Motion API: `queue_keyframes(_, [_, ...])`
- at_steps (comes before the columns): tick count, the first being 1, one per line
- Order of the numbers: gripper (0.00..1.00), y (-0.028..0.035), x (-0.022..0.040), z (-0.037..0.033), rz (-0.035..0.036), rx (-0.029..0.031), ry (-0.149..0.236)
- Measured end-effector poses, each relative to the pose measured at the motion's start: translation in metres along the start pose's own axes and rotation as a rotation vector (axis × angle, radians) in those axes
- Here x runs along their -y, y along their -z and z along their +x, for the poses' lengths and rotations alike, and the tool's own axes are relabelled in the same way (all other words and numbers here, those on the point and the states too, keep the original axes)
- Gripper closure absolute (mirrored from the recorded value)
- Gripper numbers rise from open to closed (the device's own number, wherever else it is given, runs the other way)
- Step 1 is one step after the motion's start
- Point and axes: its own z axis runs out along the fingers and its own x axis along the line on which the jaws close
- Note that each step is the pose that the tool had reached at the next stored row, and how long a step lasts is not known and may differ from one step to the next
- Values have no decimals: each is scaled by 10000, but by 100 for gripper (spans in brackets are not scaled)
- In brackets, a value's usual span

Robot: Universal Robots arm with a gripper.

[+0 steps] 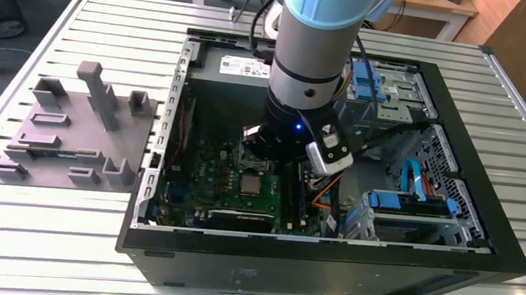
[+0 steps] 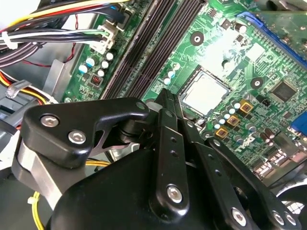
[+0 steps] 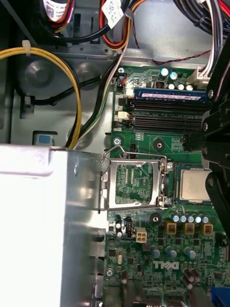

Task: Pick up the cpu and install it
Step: 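Close the cpu cover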

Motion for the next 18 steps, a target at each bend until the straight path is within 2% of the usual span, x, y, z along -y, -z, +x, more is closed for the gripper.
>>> queue_keyframes(7, [89,-9,1,-22,-9,3,480])
queue_keyframes(18, [89,-10,-16,-41,-21,4,513])
